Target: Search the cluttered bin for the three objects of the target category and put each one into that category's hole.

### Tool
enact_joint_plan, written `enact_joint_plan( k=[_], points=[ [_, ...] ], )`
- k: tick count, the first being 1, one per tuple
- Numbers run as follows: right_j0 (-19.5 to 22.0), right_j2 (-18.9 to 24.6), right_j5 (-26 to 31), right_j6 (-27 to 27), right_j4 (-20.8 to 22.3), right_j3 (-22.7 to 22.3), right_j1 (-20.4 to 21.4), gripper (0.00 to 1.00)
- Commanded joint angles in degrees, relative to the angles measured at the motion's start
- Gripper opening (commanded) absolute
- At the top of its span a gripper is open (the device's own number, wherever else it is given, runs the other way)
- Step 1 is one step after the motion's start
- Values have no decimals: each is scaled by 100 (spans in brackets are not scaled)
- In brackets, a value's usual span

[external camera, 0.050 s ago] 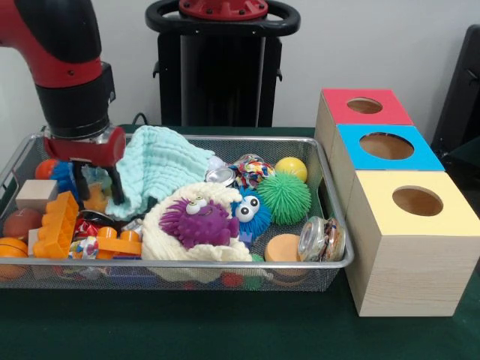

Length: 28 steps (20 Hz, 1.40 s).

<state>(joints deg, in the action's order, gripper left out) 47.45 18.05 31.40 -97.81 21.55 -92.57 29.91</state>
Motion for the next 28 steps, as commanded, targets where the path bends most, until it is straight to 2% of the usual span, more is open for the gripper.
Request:
enact_joint_plan(
  k=[1,7,11,14,20,28],
  points=[
    [121,-22,-149,145,433,-893,-125,100],
    [344,21,-55,418,488,-927,-211,100],
    [597,59,15,648,554,-1076,-88,100],
    [642,80,-27,610,575,-1257,155,100],
    [595,165,181,461,528,-1328,326,100],
    [591,222,186,376,525,-1322,251,100]
  ],
)
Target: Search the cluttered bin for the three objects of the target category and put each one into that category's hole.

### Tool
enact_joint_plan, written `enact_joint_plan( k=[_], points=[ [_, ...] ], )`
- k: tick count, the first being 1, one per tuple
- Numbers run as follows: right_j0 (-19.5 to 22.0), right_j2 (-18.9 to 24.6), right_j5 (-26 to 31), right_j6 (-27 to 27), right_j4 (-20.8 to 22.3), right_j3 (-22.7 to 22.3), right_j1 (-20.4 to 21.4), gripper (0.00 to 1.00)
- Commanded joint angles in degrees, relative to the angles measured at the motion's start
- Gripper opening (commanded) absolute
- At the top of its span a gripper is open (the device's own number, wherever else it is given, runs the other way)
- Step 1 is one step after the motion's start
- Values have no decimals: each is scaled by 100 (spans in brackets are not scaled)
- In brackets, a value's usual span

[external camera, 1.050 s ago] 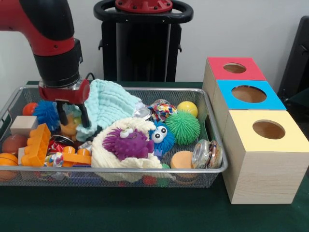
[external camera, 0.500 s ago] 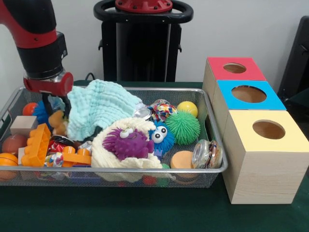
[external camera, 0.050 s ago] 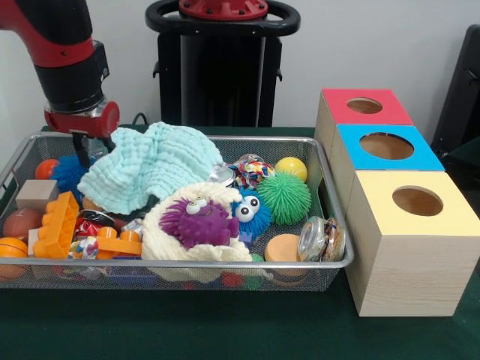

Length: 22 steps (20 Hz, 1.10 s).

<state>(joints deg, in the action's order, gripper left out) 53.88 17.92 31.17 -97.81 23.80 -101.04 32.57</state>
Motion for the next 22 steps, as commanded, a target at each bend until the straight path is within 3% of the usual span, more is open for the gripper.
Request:
enact_joint_plan(
  k=[1,8,14,18,19,22],
  points=[
    [-44,248,221,389,291,-453,-38,100],
    [46,374,626,687,183,-86,-155,100],
    [104,533,1586,1025,-76,325,35,100],
    [114,603,1706,1053,-29,391,-19,100],
    [160,675,1645,1064,37,370,-26,0],
    [175,692,1572,991,22,338,-40,0]
  ],
)
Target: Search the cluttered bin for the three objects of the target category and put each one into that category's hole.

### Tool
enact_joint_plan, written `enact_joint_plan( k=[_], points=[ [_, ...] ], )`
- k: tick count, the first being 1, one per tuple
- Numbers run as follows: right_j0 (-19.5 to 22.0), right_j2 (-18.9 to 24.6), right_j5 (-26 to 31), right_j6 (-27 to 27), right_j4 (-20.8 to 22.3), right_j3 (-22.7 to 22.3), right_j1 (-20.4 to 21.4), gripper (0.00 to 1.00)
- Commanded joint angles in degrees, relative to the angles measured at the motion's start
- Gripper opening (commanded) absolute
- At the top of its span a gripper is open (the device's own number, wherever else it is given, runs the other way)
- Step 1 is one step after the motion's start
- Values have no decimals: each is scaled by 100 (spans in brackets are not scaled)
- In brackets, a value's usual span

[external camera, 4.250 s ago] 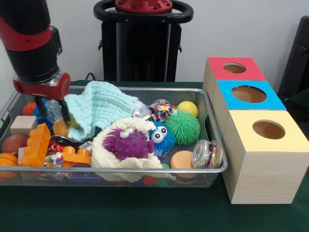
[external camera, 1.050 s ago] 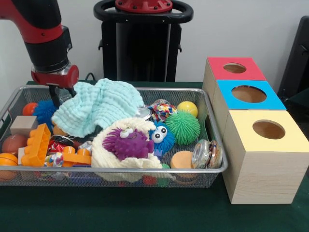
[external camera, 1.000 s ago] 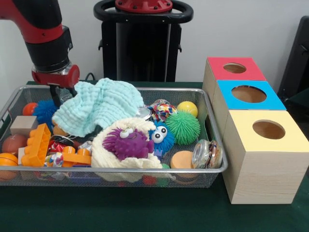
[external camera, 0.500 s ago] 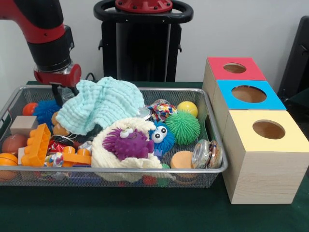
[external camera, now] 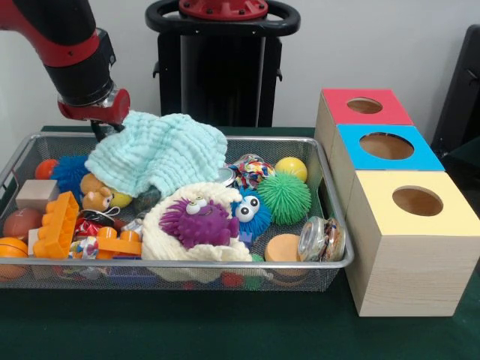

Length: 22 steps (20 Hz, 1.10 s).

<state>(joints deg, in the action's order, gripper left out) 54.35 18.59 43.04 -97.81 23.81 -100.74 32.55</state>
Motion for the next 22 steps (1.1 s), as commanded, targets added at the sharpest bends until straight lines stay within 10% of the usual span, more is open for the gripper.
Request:
enact_joint_plan(
  k=[1,14,22],
  points=[
    [138,646,386,979,19,297,-54,0],
    [226,785,502,1027,62,333,-200,0],
    [-381,658,1088,1005,310,1227,-366,0]
  ],
)
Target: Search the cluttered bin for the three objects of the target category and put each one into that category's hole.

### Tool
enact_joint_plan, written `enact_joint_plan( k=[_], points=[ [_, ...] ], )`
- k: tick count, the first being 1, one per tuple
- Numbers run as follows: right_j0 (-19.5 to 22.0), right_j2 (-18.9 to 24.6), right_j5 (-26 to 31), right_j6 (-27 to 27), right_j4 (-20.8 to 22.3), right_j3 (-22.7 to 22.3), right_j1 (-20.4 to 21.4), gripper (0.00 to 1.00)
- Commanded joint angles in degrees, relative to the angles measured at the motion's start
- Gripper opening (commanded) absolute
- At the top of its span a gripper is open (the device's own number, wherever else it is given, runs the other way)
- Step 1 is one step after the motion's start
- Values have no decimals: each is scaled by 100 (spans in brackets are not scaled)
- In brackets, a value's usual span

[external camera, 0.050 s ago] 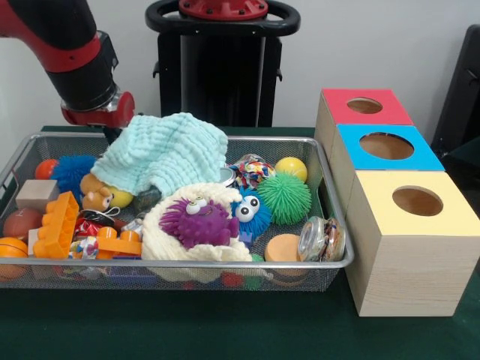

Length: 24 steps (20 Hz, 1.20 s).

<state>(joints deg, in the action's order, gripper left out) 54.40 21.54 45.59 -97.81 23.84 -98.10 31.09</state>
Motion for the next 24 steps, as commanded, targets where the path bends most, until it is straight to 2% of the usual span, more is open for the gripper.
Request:
enact_joint_plan(
  k=[1,6,15,21,24],
  points=[
    [-489,326,938,949,311,1084,-233,0],
    [-989,237,1697,880,322,1904,-369,0],
    [-1385,145,2560,371,-66,2744,-515,0],
    [-1421,150,2712,368,-177,2949,-641,0],
    [-1396,131,2637,338,-253,2848,-641,0]
  ],
)
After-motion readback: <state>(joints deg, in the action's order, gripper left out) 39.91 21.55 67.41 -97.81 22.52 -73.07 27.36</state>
